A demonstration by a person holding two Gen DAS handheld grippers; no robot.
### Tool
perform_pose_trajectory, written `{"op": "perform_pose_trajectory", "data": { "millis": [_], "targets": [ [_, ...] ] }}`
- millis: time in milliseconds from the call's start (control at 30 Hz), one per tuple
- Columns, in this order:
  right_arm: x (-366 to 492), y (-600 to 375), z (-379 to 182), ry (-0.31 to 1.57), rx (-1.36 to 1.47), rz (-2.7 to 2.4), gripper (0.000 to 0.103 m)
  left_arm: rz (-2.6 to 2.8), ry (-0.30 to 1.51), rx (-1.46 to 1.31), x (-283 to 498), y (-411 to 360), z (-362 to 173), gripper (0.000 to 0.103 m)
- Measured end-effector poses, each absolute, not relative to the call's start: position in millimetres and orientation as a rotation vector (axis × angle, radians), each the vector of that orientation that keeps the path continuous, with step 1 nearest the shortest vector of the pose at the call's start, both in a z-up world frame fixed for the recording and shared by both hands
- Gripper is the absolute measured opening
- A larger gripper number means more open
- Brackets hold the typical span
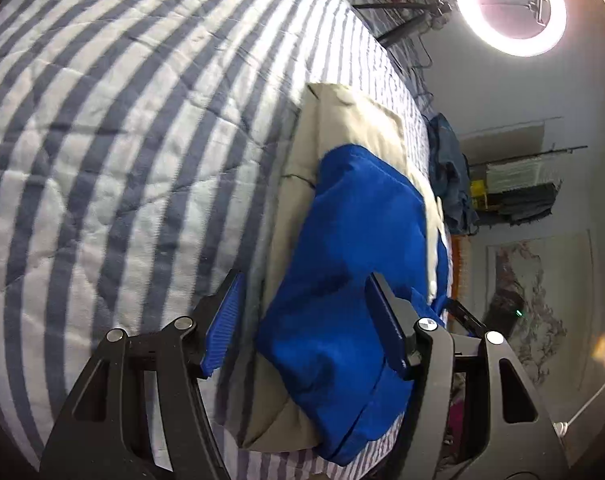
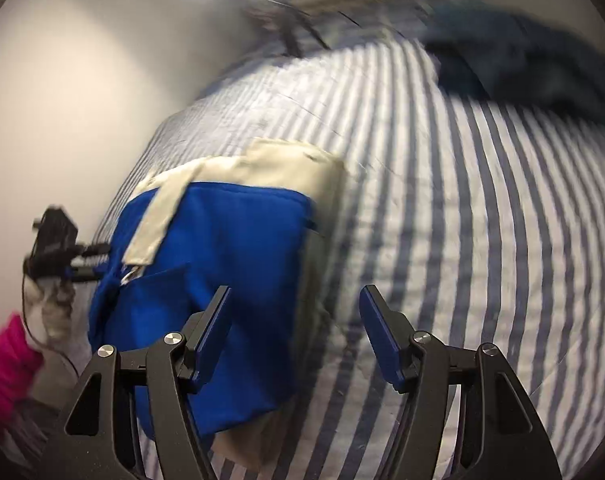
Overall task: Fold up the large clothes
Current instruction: 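Grasp the folded bundle sides with both tools, then lift the folded bundle and carry it with both tools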
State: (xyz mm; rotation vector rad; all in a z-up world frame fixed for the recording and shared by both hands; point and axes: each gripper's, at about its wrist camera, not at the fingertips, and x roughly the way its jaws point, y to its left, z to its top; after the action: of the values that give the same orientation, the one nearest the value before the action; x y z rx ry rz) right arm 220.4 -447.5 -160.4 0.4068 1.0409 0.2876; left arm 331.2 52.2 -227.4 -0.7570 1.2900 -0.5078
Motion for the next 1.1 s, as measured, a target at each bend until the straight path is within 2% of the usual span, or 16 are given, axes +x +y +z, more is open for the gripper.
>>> {"op": "perform_pose_trajectory", "data": {
  "millis": [400,567,667,767,900,1000,1100],
  "targets": [
    [224,-472,-203,1.034,0.745,0.464,0.067,-0.559,1.302,-0.763,350,19,-234,0.064],
    [238,-456,-207,1.036,0.73,0.517,0.066,-0.553,1.295,-0.727,355,10,-231,0.064],
    [236,-441,-207,1.056,0.71,0.535,0.057,-0.535,1.293,-0.694,354,4,-228,0.064],
    [237,-431,-205,1.063,0.668,0.522,0.057,-0.52,1.287,-0.65,354,-4,-223,0.059],
    [238,-421,-202,1.079,0.615,0.482,0.043,-0.505,1.267,-0.598,354,-14,-215,0.052],
    [235,-411,-193,1.071,0.551,0.465,0.036,-0.507,1.248,-0.55,355,-22,-208,0.046],
    [236,-397,-190,1.062,0.515,0.453,0.035,-0.511,1.237,-0.539,356,-26,-209,0.046]
  ]
}}
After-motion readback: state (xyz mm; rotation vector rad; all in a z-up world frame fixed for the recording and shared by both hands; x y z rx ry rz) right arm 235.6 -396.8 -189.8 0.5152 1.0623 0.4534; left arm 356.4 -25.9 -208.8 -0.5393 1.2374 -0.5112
